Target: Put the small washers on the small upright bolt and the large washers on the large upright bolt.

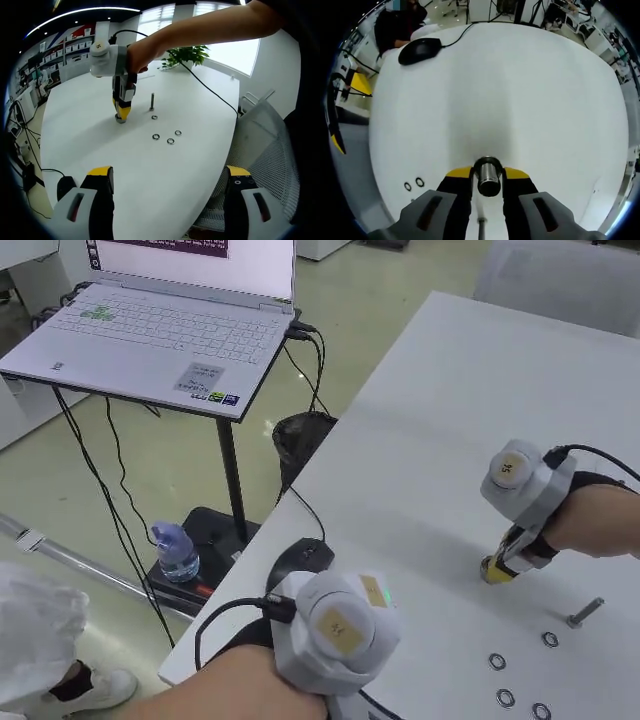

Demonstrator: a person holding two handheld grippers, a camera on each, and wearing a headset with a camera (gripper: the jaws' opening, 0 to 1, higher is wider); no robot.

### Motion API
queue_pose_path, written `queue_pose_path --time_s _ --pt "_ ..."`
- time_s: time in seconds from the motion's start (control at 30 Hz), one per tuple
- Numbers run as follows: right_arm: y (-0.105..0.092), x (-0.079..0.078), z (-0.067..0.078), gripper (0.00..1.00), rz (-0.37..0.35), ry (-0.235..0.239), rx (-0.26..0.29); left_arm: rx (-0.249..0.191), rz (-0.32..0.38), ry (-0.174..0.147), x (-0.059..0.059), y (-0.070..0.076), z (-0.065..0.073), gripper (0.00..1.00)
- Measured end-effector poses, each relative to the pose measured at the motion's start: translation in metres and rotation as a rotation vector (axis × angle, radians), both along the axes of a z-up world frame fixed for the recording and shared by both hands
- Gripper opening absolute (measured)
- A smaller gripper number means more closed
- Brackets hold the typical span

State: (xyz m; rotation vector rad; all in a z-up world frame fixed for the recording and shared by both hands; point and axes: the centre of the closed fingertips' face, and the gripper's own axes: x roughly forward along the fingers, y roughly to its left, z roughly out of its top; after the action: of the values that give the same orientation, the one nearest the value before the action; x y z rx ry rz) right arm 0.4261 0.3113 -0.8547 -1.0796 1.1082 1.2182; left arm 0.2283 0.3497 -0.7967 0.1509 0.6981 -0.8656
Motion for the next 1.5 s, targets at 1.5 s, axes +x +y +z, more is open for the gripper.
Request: queue_pose_path --time_s 1.5 --pt "-0.010 -0.015 0.058 0.33 0.097 -0.045 0.138 0.020 -0.014 -0.018 -0.003 -0.002 0.014 0.89"
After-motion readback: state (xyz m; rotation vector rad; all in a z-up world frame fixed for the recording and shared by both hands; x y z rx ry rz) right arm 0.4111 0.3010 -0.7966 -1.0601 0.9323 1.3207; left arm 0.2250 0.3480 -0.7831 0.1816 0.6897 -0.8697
